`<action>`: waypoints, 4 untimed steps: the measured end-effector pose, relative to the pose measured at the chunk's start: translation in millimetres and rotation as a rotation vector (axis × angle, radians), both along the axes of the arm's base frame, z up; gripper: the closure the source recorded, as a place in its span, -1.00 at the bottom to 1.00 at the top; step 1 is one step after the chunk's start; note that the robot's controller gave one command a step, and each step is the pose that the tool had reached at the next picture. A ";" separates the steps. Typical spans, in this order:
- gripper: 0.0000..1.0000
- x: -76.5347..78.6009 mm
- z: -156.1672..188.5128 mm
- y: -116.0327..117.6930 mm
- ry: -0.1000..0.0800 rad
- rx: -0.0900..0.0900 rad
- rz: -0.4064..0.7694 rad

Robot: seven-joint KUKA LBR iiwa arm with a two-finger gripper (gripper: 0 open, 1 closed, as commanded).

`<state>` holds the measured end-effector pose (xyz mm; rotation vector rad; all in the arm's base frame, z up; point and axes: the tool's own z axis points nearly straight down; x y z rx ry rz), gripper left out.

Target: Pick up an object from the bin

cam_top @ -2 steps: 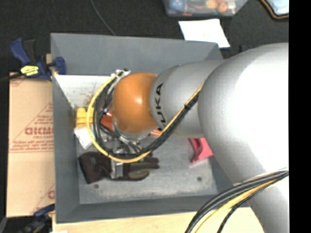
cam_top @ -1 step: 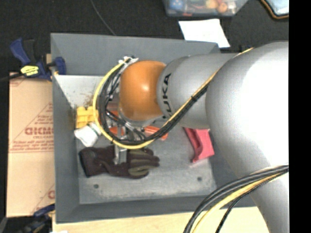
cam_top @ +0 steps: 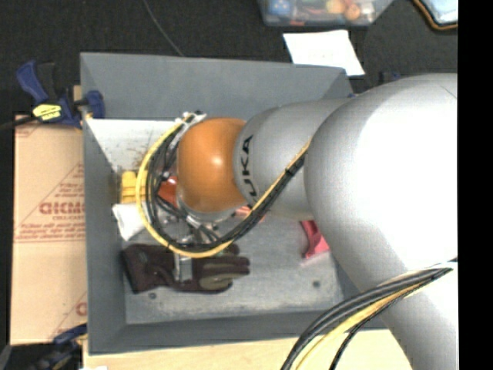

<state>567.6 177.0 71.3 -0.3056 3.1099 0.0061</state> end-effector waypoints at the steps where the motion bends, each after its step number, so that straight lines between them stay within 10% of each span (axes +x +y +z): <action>1: 1.00 37.0 1.4 -19.6 -0.031 0.006 -0.011; 2: 1.00 36.6 1.9 -19.5 -0.031 0.006 -0.011; 3: 1.00 1.2 92.5 16.9 -0.035 -0.001 0.199; 4: 1.00 4.3 89.7 -39.4 -0.028 -0.001 0.038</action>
Offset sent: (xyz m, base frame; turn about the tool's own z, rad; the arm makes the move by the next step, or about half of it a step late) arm 0.0000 0.0000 0.0000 0.0000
